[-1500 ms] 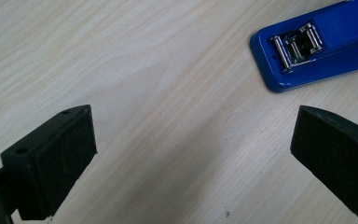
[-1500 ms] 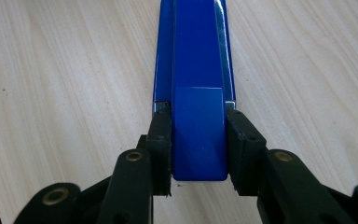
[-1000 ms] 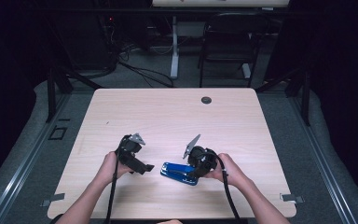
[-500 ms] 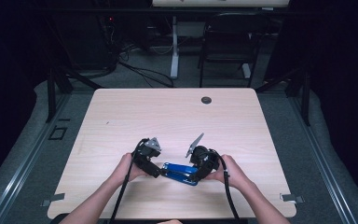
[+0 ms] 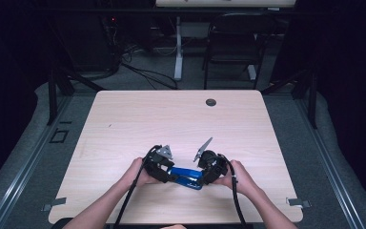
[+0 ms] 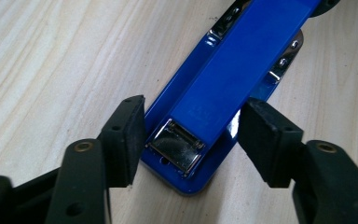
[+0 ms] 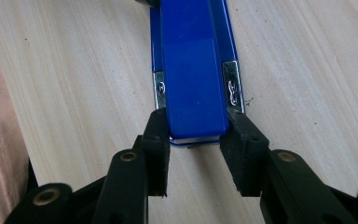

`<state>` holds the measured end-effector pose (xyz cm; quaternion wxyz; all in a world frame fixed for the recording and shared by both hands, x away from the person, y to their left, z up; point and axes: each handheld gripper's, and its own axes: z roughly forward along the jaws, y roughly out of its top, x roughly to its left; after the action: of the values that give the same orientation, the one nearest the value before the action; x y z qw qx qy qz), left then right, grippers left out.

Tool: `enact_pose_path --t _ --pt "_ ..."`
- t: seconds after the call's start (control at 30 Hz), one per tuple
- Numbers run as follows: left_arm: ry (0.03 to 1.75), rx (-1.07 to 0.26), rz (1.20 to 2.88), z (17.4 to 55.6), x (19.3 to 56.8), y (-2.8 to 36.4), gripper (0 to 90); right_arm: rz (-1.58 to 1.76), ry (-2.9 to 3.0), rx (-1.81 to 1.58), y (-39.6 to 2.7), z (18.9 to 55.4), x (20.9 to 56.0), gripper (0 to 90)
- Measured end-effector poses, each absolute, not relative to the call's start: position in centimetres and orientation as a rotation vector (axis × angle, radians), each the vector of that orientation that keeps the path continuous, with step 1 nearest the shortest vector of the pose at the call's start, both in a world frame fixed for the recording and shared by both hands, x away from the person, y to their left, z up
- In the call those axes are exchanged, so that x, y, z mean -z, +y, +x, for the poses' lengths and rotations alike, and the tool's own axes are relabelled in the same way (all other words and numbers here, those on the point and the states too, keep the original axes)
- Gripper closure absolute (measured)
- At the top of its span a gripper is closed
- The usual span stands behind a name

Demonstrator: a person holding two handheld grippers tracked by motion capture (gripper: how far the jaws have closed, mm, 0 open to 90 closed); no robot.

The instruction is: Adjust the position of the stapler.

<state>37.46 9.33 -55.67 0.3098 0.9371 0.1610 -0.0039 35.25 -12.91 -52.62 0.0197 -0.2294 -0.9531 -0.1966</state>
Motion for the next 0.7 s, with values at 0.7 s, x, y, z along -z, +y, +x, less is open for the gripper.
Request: enact_pose_path --t 0.7 --pt "0.422 -0.094 2.499 35.9 55.4 7.9 55.4 -0.765 -3.002 0.634 -13.5 35.9 52.7 63.4"
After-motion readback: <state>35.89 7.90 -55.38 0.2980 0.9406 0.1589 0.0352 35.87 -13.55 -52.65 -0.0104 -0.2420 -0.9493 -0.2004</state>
